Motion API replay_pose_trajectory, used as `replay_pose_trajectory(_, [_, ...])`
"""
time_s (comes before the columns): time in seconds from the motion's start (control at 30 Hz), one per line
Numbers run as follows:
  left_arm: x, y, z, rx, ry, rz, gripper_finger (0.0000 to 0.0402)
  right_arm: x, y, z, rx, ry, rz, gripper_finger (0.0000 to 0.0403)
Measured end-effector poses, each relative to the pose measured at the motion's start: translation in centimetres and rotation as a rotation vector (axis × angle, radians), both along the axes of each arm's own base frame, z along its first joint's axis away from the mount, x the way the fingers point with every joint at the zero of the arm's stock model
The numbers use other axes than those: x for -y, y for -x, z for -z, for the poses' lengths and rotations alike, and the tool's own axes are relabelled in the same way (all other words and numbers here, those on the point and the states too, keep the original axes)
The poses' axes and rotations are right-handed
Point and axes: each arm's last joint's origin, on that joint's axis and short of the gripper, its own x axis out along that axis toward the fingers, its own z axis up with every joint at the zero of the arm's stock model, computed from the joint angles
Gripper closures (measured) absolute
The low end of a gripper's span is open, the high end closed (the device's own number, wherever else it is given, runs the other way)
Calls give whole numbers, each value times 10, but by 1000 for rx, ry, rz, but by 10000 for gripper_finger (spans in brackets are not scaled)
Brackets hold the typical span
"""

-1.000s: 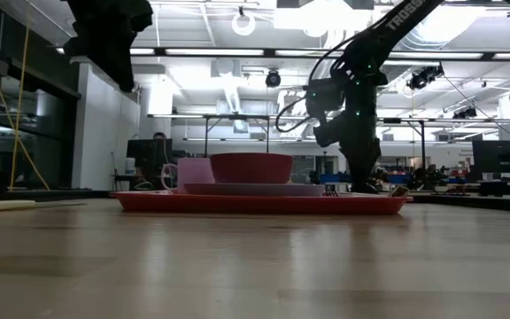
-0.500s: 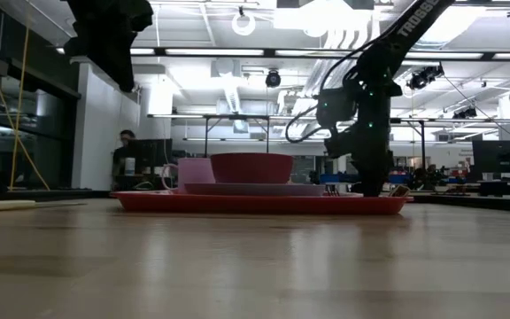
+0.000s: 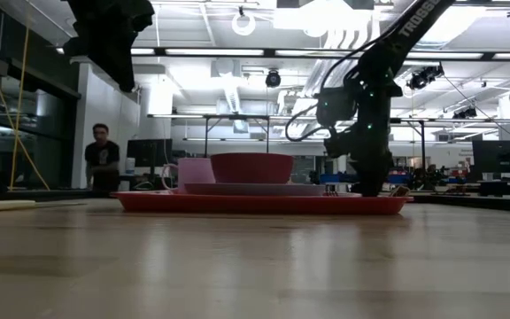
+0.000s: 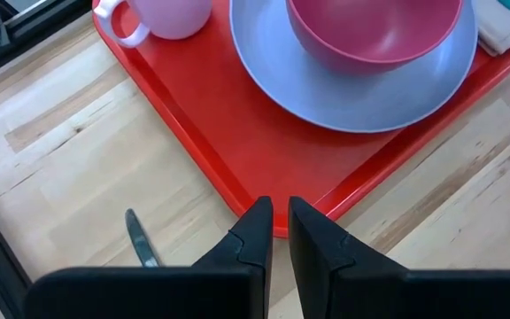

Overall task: Set up tray
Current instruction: Adjust the brown napkin on the orange serving tray

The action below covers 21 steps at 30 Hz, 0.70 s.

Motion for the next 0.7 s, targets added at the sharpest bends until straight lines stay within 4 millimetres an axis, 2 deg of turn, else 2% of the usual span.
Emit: replay_pose_trajectory(0.7, [0,0,0,-4,3,1,335,14,0,0,50,50,139,320])
